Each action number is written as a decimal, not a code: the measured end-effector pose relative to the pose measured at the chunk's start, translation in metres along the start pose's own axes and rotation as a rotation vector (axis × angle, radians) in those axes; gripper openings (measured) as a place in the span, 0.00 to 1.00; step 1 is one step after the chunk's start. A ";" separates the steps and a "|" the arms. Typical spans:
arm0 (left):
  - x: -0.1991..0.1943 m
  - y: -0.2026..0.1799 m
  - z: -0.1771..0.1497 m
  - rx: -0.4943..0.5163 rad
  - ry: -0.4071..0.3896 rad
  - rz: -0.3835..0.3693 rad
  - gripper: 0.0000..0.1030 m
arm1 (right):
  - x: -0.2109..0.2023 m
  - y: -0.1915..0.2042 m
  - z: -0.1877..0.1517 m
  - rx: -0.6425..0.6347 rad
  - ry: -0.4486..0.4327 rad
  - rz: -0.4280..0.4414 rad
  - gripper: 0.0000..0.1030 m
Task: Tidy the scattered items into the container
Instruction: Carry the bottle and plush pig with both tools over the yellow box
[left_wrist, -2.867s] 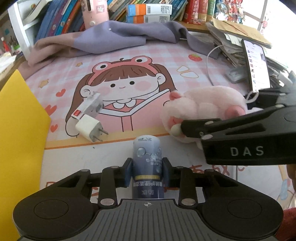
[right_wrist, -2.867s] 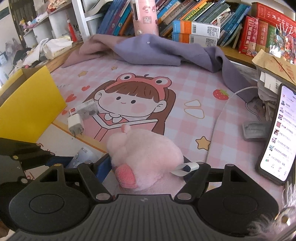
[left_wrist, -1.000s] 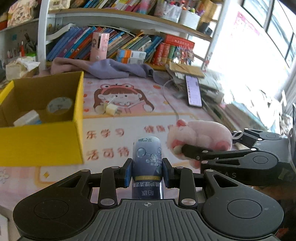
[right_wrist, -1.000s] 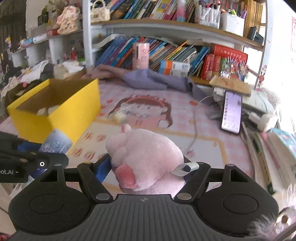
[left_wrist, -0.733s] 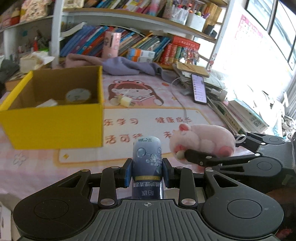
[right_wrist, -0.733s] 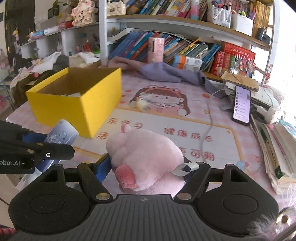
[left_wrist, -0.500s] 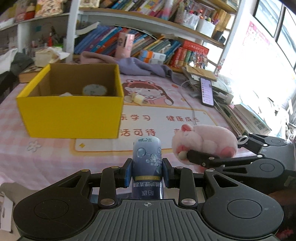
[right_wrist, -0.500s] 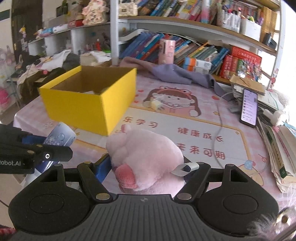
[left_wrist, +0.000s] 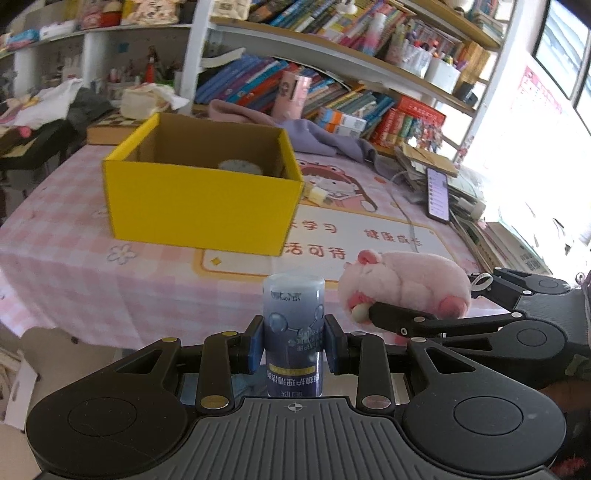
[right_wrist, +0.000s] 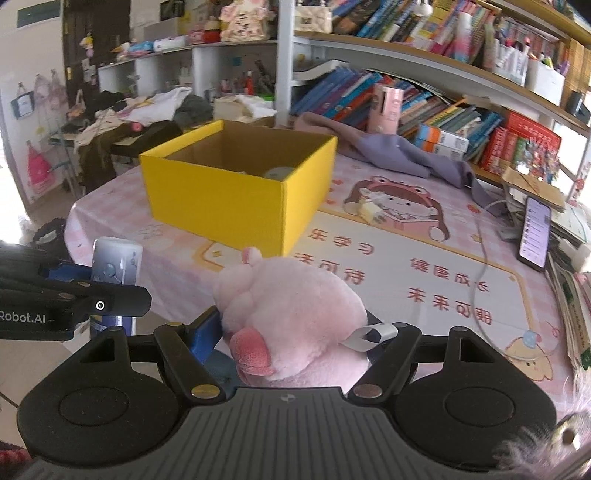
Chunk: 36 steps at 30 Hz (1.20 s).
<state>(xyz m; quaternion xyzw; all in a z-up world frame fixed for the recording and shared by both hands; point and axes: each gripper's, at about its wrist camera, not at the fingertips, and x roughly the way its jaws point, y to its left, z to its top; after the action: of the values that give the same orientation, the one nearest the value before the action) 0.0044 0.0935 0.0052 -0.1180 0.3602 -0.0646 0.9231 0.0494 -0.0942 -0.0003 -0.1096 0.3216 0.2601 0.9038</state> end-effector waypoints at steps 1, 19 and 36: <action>-0.002 0.004 -0.001 -0.011 -0.004 0.006 0.30 | 0.000 0.003 0.000 -0.003 -0.001 0.009 0.71; -0.025 0.051 0.001 -0.117 -0.033 0.155 0.30 | 0.027 0.052 0.021 -0.092 0.011 0.169 0.71; 0.005 0.057 0.084 -0.067 -0.128 0.152 0.30 | 0.062 0.032 0.078 -0.133 -0.153 0.165 0.71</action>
<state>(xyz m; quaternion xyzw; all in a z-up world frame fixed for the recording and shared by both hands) 0.0672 0.1615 0.0468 -0.1253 0.3102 0.0253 0.9420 0.1143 -0.0138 0.0192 -0.1226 0.2418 0.3620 0.8919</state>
